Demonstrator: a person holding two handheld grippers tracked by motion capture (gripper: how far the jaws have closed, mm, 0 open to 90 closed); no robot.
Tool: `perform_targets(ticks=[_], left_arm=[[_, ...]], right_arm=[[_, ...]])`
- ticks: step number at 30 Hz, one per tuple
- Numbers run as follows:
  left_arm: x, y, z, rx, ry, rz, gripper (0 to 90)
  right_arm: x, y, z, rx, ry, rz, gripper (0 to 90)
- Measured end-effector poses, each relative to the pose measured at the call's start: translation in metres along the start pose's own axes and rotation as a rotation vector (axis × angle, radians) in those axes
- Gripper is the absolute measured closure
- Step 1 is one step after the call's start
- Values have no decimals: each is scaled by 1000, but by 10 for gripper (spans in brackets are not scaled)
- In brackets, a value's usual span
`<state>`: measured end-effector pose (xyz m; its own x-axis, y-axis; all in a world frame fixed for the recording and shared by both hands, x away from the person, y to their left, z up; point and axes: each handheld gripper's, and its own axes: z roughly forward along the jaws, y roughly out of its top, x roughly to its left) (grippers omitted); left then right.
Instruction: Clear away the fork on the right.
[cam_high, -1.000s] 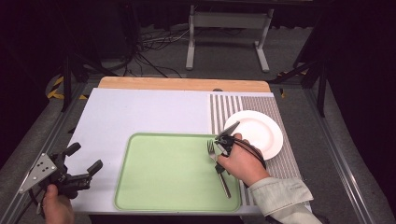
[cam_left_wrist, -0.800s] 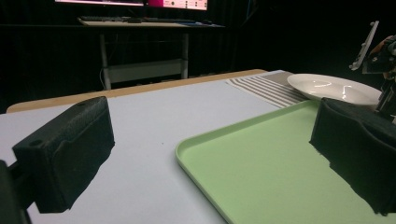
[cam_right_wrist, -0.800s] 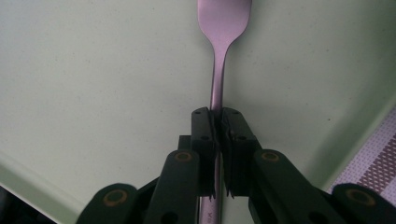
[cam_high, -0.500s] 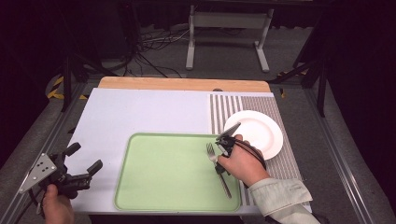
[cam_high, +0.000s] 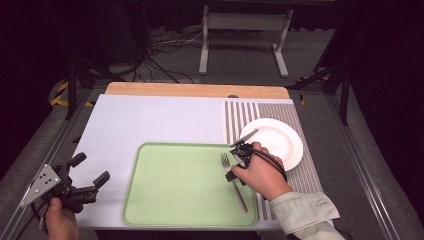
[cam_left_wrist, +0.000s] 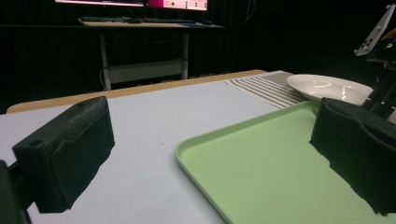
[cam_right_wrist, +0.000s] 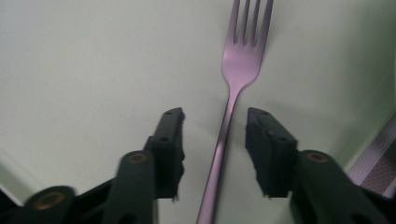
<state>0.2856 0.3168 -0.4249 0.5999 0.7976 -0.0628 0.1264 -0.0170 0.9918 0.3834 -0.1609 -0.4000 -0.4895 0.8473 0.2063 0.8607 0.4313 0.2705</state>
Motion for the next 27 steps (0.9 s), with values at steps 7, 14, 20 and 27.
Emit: perform_targets(ticks=[7, 14, 20, 27], left_arm=[[0, 0, 0, -2, 0, -1, 3], [0, 0, 0, -2, 0, -1, 3], [0, 0, 0, 0, 0, -1, 3], [0, 0, 0, -1, 1, -2, 3]], right_arm=[[2, 2, -3, -197, -3, -229, 225], [4, 4, -6, -290, 57, -413, 318], [0, 7, -1, -336, 83, -573, 544], [-3, 10, 5, -324, 71, -667, 823]])
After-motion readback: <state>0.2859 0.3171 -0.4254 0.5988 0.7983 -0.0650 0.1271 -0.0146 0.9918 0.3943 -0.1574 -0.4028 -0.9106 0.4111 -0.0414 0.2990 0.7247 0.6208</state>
